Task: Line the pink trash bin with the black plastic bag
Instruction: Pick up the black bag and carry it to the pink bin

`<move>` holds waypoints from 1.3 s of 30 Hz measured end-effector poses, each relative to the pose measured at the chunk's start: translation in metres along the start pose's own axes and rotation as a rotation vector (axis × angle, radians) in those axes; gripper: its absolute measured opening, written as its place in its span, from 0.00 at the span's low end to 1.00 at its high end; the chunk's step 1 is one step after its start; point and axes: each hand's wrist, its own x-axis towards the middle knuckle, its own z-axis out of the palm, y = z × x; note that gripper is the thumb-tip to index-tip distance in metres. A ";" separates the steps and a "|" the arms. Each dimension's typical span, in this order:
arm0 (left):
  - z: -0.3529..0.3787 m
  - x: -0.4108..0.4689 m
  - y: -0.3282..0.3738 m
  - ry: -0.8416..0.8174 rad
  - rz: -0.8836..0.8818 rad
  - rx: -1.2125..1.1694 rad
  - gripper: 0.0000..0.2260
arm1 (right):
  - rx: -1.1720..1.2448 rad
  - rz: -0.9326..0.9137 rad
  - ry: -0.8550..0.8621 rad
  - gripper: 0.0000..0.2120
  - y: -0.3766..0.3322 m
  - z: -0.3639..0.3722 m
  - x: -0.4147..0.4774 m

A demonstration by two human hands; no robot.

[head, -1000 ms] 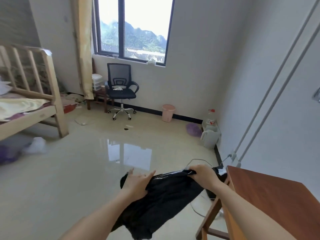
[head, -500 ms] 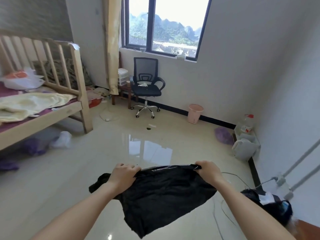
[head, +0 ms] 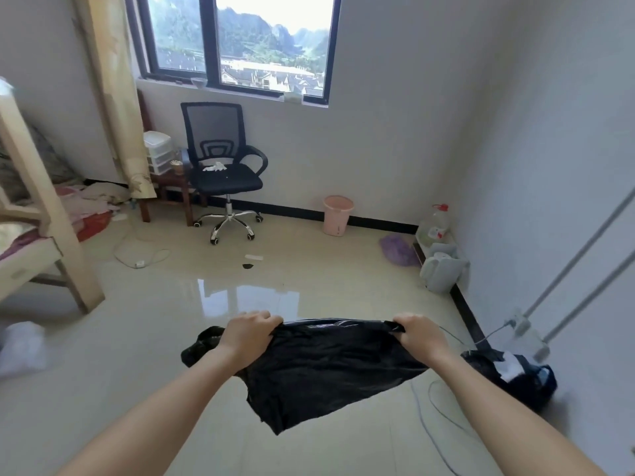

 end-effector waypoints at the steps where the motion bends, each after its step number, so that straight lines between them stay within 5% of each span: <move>1: 0.006 0.016 -0.002 0.007 0.061 0.044 0.15 | 0.000 0.013 0.007 0.07 0.005 -0.001 0.010; 10: 0.029 0.175 -0.040 0.122 0.182 0.087 0.17 | 0.051 -0.002 0.068 0.05 0.045 -0.017 0.153; 23: 0.102 0.312 -0.156 0.055 0.035 0.118 0.19 | -0.053 -0.084 -0.021 0.07 0.022 0.045 0.371; 39: 0.157 0.619 -0.179 0.054 0.309 0.079 0.17 | -0.060 0.126 0.042 0.07 0.116 0.007 0.579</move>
